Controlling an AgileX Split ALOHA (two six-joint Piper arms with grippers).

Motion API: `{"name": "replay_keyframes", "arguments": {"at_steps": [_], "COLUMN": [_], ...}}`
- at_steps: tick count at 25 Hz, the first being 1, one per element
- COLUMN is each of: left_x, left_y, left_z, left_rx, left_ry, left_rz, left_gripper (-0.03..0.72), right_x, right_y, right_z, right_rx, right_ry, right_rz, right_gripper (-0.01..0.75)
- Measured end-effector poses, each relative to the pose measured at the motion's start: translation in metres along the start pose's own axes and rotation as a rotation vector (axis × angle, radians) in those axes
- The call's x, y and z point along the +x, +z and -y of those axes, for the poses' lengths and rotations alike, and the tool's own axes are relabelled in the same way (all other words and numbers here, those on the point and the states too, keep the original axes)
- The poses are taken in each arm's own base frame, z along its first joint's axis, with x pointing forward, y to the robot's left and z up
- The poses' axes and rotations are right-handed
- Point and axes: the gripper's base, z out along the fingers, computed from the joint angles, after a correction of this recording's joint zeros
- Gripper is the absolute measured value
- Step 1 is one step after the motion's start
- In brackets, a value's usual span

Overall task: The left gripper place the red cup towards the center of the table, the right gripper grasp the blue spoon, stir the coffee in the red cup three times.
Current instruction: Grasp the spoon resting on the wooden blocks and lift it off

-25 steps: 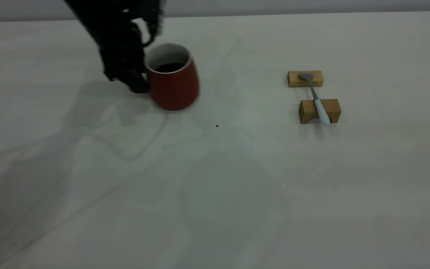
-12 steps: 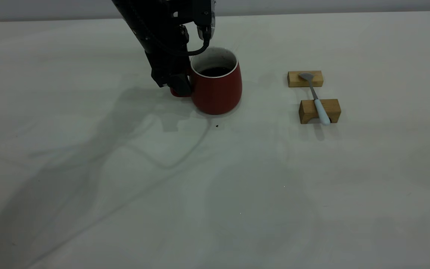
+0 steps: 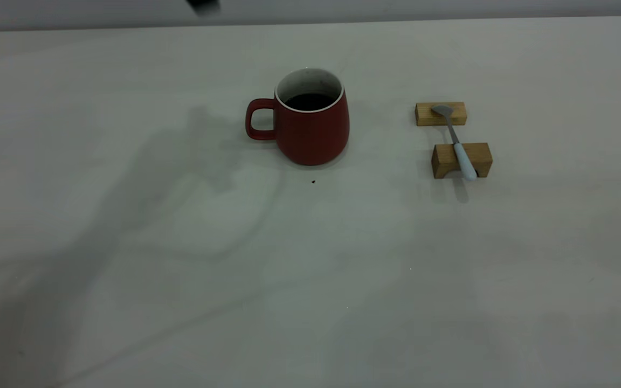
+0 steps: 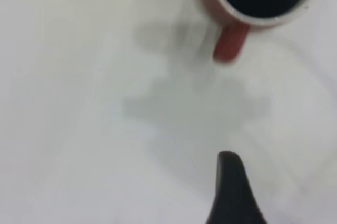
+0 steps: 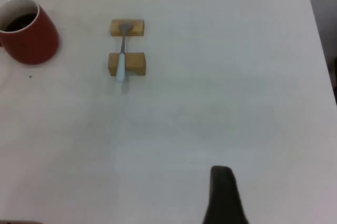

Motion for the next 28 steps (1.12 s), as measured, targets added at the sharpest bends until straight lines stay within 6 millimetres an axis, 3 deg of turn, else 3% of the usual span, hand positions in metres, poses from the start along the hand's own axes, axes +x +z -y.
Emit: {"name": "replay_keyframes", "arguments": {"at_steps": [2,6,9,12,15,23,28], "left_x": [0.010,0.030,0.044,0.065,0.097,0.202,0.244], "left_y": [-0.049,-0.121,-0.158,-0.182,-0.182,-0.118,-0.097], "left_z": [0.008,0.019,0.033,0.057,0.090,0.184,0.220], "left_rx": [-0.045,-0.186,-0.242,-0.234,-0.186,-0.094,-0.121], "left_ry": [-0.163,-0.452,-0.561,-0.626,-0.670,-0.755,-0.801], "left_rz": [-0.021,0.020,0.093,0.142,0.120,-0.068,-0.027], "left_gripper": [0.551,0.551,0.551,0.551,0.551,0.551,0.551], "right_x": [0.000,0.000,0.000,0.000,0.000,0.000,0.000], "right_y": [0.000,0.000,0.000,0.000,0.000,0.000,0.000], "right_z": [0.000,0.000,0.000,0.000,0.000,0.000,0.000], "right_rx": [0.000,-0.001,-0.001,-0.001,-0.001,-0.001,-0.001], "right_ry": [0.000,0.000,0.000,0.000,0.000,0.000,0.000], "right_rz": [0.000,0.000,0.000,0.000,0.000,0.000,0.000], "right_gripper": [0.580,0.580,0.580,0.580,0.580,0.580,0.580]}}
